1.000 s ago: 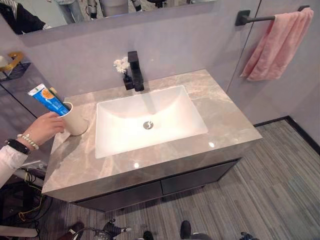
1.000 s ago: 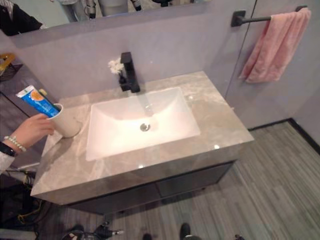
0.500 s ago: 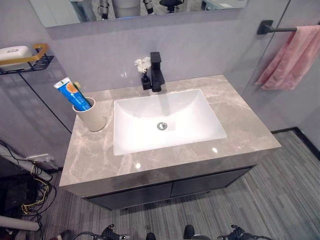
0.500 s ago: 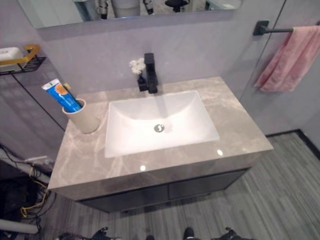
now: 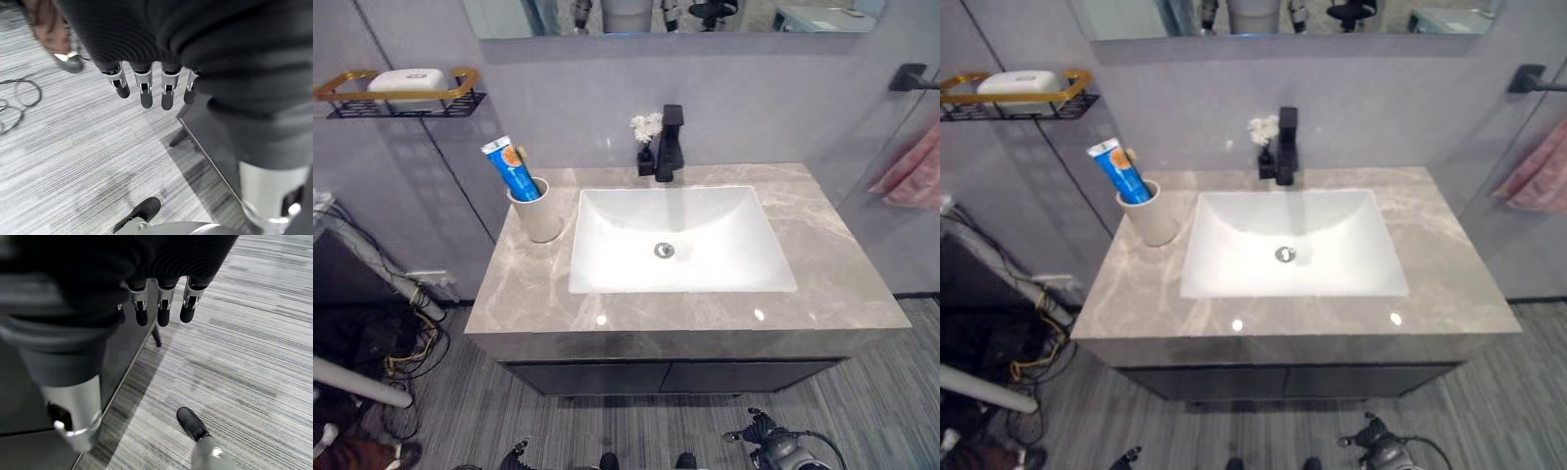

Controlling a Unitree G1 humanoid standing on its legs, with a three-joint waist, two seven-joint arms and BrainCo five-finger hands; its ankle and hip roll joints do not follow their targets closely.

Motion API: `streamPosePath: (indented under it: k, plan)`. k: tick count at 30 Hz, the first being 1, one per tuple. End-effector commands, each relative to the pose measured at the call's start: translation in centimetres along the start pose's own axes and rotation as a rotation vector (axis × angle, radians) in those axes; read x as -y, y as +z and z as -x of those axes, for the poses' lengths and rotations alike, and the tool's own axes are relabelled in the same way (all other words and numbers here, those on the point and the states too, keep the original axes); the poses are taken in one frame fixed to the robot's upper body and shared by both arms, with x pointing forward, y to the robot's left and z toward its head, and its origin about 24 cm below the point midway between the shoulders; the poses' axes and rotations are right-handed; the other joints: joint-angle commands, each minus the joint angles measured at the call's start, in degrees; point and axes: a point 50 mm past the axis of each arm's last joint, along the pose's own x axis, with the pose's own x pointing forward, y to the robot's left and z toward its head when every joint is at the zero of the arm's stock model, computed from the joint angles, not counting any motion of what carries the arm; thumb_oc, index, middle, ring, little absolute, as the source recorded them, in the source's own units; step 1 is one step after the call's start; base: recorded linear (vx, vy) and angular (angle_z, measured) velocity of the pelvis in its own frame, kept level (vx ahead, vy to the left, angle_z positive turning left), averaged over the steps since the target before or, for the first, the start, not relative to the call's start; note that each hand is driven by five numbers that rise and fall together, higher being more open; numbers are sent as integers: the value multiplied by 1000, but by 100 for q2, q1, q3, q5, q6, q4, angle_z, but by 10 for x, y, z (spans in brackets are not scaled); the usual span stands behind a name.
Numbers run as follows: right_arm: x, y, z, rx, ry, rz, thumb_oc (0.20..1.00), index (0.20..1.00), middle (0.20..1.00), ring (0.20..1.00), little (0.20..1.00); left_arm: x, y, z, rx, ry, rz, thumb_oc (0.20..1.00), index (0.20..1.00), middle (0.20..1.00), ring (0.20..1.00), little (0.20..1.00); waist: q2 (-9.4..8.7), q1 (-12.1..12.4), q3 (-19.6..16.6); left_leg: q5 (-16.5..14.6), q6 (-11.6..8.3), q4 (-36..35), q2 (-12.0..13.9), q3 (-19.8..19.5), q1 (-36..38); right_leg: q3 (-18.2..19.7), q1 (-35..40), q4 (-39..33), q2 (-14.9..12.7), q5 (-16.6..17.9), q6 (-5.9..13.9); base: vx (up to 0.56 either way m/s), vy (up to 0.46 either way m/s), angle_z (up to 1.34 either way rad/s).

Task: Put brush and paste in cup on sink, flatten towel.

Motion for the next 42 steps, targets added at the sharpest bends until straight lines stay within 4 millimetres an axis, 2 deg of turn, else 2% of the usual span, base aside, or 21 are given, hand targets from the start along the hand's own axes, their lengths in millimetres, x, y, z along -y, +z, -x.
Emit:
streamPosePath:
  k: [1, 9, 12, 16, 17, 19, 20, 21, 22, 23, 24, 25, 26, 27, 28, 29, 30, 33, 36, 37, 42]
  plan:
    - [7, 16, -3, 39, -31, 44, 1000, 1000, 1000, 1000, 1000, -15, 18, -3, 84, 47, -43, 1000, 1000, 1000, 1000, 1000, -54, 101, -43, 88, 1, 2, -316, -170, -197, 390, -291, 250, -236, 352, 353, -2, 26, 43]
    - [3, 7, -2, 6, -29, 73, 1000, 1000, 1000, 1000, 1000, -10, 2, 0, 29, 42, -31, 1000, 1000, 1000, 1000, 1000, -20, 127, -32, 60, 87, 2, -411, -335, -132, 371, -262, 511, -335, 243, 338, 19, 48, 14]
    - [8, -2, -2, -27, -42, 78, 1000, 1000, 1000, 1000, 1000, -14, -4, 0, 3, 59, -43, 1000, 1000, 1000, 1000, 1000, 22, 93, 45, 59, 156, 17, -444, -454, -79, 492, -444, 1028, -409, 224, 300, -17, 94, 16]
    - [17, -17, -1, -75, -62, 112, 1000, 1000, 1000, 1000, 1000, -24, 3, 2, 56, 75, -63, 1000, 1000, 1000, 1000, 1000, 38, 71, 169, 54, 221, 25, -501, -596, -10, 533, -597, 1470, -483, 318, 291, -25, 76, 30]
    - [28, -32, 1, -141, -94, 72, 1000, 1000, 1000, 1000, 1000, -35, 8, 6, 100, 93, -68, 1000, 1000, 1000, 1000, 1000, 45, 20, 296, 47, 250, 46, -529, -698, 45, 734, -711, 1775, -423, 323, 283, -56, 71, 35]
    - [31, -40, 3, -169, -103, 56, 1000, 1000, 1000, 1000, 1000, -38, 10, 7, 115, 96, -76, 1000, 1000, 1000, 1000, 1000, 39, -7, 303, 57, 259, 61, -544, -738, 42, 865, -765, 1851, -350, 323, 268, -7, 55, 54]
    - [34, -54, 6, -217, -107, 33, 1000, 1000, 1000, 1000, 1000, -46, 12, 7, 124, 103, -101, 1000, 1000, 1000, 1000, 1000, 8, -185, 286, 29, 274, 79, -580, -944, 96, 1547, -910, 1880, 221, 6, 156, 32, 42, 52]
    - [34, -54, 6, -217, -108, 33, 1000, 1000, 1000, 1000, 1000, -46, 12, 7, 124, 103, -101, 1000, 1000, 1000, 1000, 1000, 11, -176, 275, 43, 272, 77, -575, -934, 77, 1554, -925, 1862, 229, 33, 153, 78, 42, 74]
    - [31, -67, 10, -266, -99, 23, 1000, 1000, 1000, 1000, 1000, -51, 14, 5, 122, 120, -100, 1000, 1000, 1000, 1000, 1000, -37, -152, 263, 28, 255, 80, -610, -924, 95, 1529, -922, 1614, 283, 54, 130, 26, 21, 65]
    - [28, -70, 11, -281, -89, 34, 1000, 1000, 1000, 1000, 1000, -52, 15, 5, 121, 129, -92, 1000, 1000, 1000, 1000, 1000, -33, -138, 286, 13, 244, 78, -608, -893, 92, 1376, -1009, 1518, 229, 139, 140, 33, 21, 52]
    - [28, -70, 11, -281, -89, 34, 1000, 1000, 1000, 1000, 1000, -52, 15, 4, 122, 129, -92, 1000, 1000, 1000, 1000, 1000, -29, -143, 280, 13, 243, 78, -604, -899, 83, 1368, -1012, 1509, 232, 146, 139, 5, -4, 5]
    - [24, -73, 12, -287, -78, 41, 1000, 1000, 1000, 1000, 1000, -55, 23, 4, 146, 139, -91, 1000, 1000, 1000, 1000, 1000, -7, -211, 351, -10, 227, 122, -621, -967, 88, 1323, -1298, 1408, 172, 394, 197, 13, -3, -10]
    - [24, -73, 12, -287, -79, 41, 1000, 1000, 1000, 1000, 1000, -55, 23, 4, 146, 138, -91, 1000, 1000, 1000, 1000, 1000, -3, -218, 347, -16, 227, 129, -618, -975, 80, 1314, -1299, 1407, 172, 396, 198, 55, 12, 16]
    - [23, -75, 13, -286, -84, 34, 1000, 1000, 1000, 1000, 1000, -58, 26, 4, 155, 157, -79, 1000, 1000, 1000, 1000, 1000, -10, -321, 477, -93, 217, 253, -667, -1044, 134, 1431, -1581, 1335, 130, 715, 288, 43, 17, 28]
    - [23, -75, 13, -286, -85, 34, 1000, 1000, 1000, 1000, 1000, -58, 26, 4, 155, 157, -78, 1000, 1000, 1000, 1000, 1000, -6, -324, 480, -104, 218, 267, -664, -1044, 131, 1429, -1577, 1334, 132, 718, 291, 103, -16, 42]
    - [22, -74, 12, -276, -88, 35, 1000, 1000, 1000, 1000, 1000, -62, 24, 4, 147, 202, -47, 1000, 1000, 1000, 1000, 1000, -49, -329, 537, -186, 202, 302, -686, -1036, 212, 1380, -1630, 1101, -15, 989, 380, 61, -30, 17]
    - [22, -74, 12, -276, -88, 36, 1000, 1000, 1000, 1000, 1000, -62, 24, 4, 147, 203, -47, 1000, 1000, 1000, 1000, 1000, -45, -336, 544, -189, 202, 306, -681, -1041, 217, 1373, -1611, 1079, -11, 1001, 381, 103, -45, 8]
    - [23, -73, 12, -266, -98, 29, 1000, 1000, 1000, 1000, 1000, -64, 18, 7, 131, 249, 3, 1000, 1000, 1000, 1000, 1000, -119, -376, 574, -309, 197, 334, -744, -1106, 366, 1528, -1673, 645, -160, 1500, 532, 127, -53, 6]
    - [24, -71, 12, -259, -99, 41, 1000, 1000, 1000, 1000, 1000, -71, 18, 8, 139, 283, 17, 1000, 1000, 1000, 1000, 1000, -160, -346, 577, -376, 193, 335, -756, -1122, 427, 1568, -1677, 422, -246, 1702, 586, 108, -68, 14]
    - [26, -68, 11, -249, -99, 50, 1000, 1000, 1000, 1000, 1000, -81, 21, 11, 162, 326, 60, 1000, 1000, 1000, 1000, 1000, -200, -291, 559, -407, 193, 295, -769, -1115, 464, 1530, -1668, 236, -311, 1867, 639, 68, -53, 18]
    - [24, -64, 9, -237, -78, 65, 1000, 1000, 1000, 1000, 1000, -97, 30, 15, 214, 393, 199, 1000, 1000, 1000, 1000, 1000, -264, -224, 536, -485, 172, 279, -769, -1175, 531, 1550, -1674, 69, -393, 2076, 702, 142, -93, 9]
